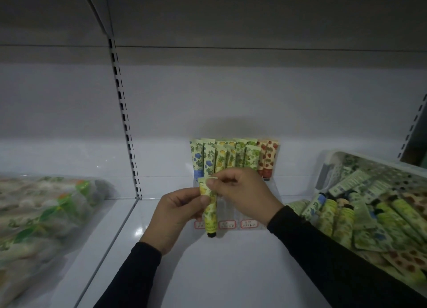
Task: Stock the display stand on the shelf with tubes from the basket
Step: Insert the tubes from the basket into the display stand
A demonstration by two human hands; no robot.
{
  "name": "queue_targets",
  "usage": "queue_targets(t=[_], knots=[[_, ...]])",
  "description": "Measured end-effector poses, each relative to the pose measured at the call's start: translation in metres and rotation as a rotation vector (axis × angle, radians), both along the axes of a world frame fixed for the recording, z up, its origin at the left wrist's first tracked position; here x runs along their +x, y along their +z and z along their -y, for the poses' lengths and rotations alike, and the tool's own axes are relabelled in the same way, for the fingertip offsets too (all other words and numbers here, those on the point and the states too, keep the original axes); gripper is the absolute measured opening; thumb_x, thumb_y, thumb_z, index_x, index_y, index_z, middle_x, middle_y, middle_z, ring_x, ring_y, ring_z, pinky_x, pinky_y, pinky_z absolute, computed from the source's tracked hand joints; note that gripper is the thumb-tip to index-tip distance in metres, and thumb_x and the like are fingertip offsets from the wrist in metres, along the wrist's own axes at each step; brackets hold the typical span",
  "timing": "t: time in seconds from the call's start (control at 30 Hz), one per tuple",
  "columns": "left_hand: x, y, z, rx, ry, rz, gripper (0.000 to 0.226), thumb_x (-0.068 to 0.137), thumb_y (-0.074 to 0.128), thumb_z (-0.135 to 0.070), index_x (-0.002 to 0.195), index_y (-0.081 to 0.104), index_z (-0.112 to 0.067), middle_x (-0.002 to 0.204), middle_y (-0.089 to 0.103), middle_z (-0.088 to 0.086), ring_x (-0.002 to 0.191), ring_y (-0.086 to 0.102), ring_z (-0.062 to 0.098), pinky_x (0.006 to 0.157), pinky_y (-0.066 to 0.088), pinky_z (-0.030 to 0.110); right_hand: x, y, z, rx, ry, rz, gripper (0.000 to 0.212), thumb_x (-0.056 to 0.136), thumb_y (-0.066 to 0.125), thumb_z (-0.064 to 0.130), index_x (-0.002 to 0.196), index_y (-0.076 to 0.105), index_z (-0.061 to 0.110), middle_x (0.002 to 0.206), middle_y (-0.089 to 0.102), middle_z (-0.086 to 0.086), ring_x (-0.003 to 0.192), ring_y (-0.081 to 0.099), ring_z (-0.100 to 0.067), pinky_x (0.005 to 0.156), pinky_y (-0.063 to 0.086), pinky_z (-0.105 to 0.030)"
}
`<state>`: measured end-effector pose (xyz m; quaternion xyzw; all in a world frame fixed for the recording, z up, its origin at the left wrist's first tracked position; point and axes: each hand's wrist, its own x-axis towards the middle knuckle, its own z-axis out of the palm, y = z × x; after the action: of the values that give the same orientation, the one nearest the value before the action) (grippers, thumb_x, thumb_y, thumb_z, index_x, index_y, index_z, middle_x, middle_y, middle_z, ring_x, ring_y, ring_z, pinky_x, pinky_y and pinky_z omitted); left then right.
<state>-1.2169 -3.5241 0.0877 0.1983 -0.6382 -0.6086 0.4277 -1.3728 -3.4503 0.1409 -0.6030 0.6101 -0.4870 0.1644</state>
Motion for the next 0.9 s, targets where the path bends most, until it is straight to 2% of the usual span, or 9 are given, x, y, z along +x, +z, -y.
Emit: queue_targets(t=[0.17, 0.23, 0.3, 0.5, 0.57, 0.63, 0.7, 0.8, 0.9], knots=[[0.003, -0.018, 0.013, -0.422, 0.538, 0.468, 0.013, 0.093, 0.062, -0.019, 0.090, 0.074, -0.022, 0.093, 0.072, -0.010, 0.081, 0.062, 0.003, 0.070, 0.042, 0.010, -0.024, 0.015, -0.013, -0.135, -0.122, 0.058, 0.009, 0.089, 0.066, 0.029, 0.094, 0.073, 0.025, 0.080, 0.069, 0.015, 0.071, 0.063, 0.008, 0.068, 0.050, -0.009], [0.003, -0.026, 0.021, -0.493, 0.532, 0.697, 0.029, 0.095, 0.053, -0.034, 0.101, 0.073, -0.014, 0.105, 0.069, -0.002, 0.097, 0.060, 0.015, 0.081, 0.042, 0.021, -0.035, 0.021, -0.015, -0.168, -0.200, 0.033, 0.008, 0.088, 0.067, 0.030, 0.091, 0.074, 0.027, 0.081, 0.069, 0.017, 0.074, 0.064, 0.004, 0.073, 0.053, -0.017], [0.004, -0.029, 0.025, -0.532, 0.459, 0.707, 0.052, 0.090, 0.035, -0.045, 0.085, 0.067, -0.004, 0.092, 0.068, 0.007, 0.093, 0.058, 0.024, 0.081, 0.043, 0.031, -0.044, 0.027, -0.016, -0.196, -0.257, 0.001, 0.011, 0.087, 0.068, 0.031, 0.091, 0.076, 0.024, 0.082, 0.070, 0.017, 0.075, 0.065, -0.001, 0.076, 0.055, -0.024], [0.007, -0.041, 0.030, -0.728, 0.507, 0.992, 0.045, 0.071, 0.017, -0.041, 0.066, 0.050, -0.010, 0.067, 0.049, 0.001, 0.072, 0.051, 0.027, 0.063, 0.033, 0.033, -0.055, 0.038, -0.017, -0.212, -0.337, -0.108, 0.017, 0.090, 0.065, 0.031, 0.093, 0.077, 0.018, 0.087, 0.069, 0.015, 0.077, 0.062, 0.002, 0.075, 0.052, -0.024], [0.003, -0.046, 0.030, -0.819, 0.555, 1.067, 0.060, 0.071, 0.012, -0.045, 0.077, 0.058, -0.008, 0.072, 0.051, 0.001, 0.078, 0.056, 0.030, 0.067, 0.032, 0.032, -0.057, 0.039, -0.014, -0.211, -0.351, -0.128, 0.017, 0.090, 0.065, 0.031, 0.093, 0.077, 0.019, 0.082, 0.066, 0.019, 0.075, 0.060, 0.005, 0.073, 0.050, -0.019], [0.002, -0.046, 0.028, -0.862, 0.524, 1.168, 0.082, 0.070, 0.001, -0.048, 0.108, 0.063, -0.010, 0.104, 0.062, 0.006, 0.102, 0.059, 0.030, 0.082, 0.040, 0.036, -0.058, 0.038, -0.011, -0.197, -0.347, -0.138, 0.017, 0.090, 0.065, 0.031, 0.092, 0.077, 0.019, 0.081, 0.068, 0.017, 0.074, 0.061, 0.005, 0.072, 0.049, -0.016], [0.009, -0.047, 0.032, -0.873, 0.462, 1.231, 0.092, 0.070, -0.004, -0.050, 0.129, 0.055, -0.010, 0.130, 0.056, 0.011, 0.119, 0.052, 0.031, 0.096, 0.039, 0.039, -0.059, 0.039, -0.009, -0.182, -0.328, -0.136, 0.018, 0.089, 0.066, 0.031, 0.092, 0.078, 0.018, 0.078, 0.069, 0.015, 0.069, 0.062, 0.004, 0.070, 0.050, -0.017], [0.019, -0.052, 0.040, -0.957, 0.338, 1.318, 0.091, 0.077, -0.007, -0.055, 0.140, 0.044, -0.014, 0.149, 0.039, 0.014, 0.133, 0.037, 0.037, 0.104, 0.035, 0.049, -0.058, 0.038, -0.006, -0.171, -0.299, -0.157, 0.018, 0.090, 0.065, 0.030, 0.092, 0.078, 0.017, 0.070, 0.064, 0.018, 0.055, 0.058, 0.008, 0.062, 0.045, -0.014], [0.021, -0.054, 0.042, -0.950, 0.349, 1.339, 0.092, 0.075, -0.010, -0.057, 0.146, 0.034, -0.019, 0.150, 0.034, 0.007, 0.135, 0.033, 0.029, 0.107, 0.030, 0.042, -0.057, 0.035, -0.002, -0.160, -0.293, -0.196, 0.020, 0.090, 0.064, 0.029, 0.088, 0.078, 0.015, 0.065, 0.062, 0.017, 0.057, 0.057, 0.003, 0.069, 0.049, -0.019]])
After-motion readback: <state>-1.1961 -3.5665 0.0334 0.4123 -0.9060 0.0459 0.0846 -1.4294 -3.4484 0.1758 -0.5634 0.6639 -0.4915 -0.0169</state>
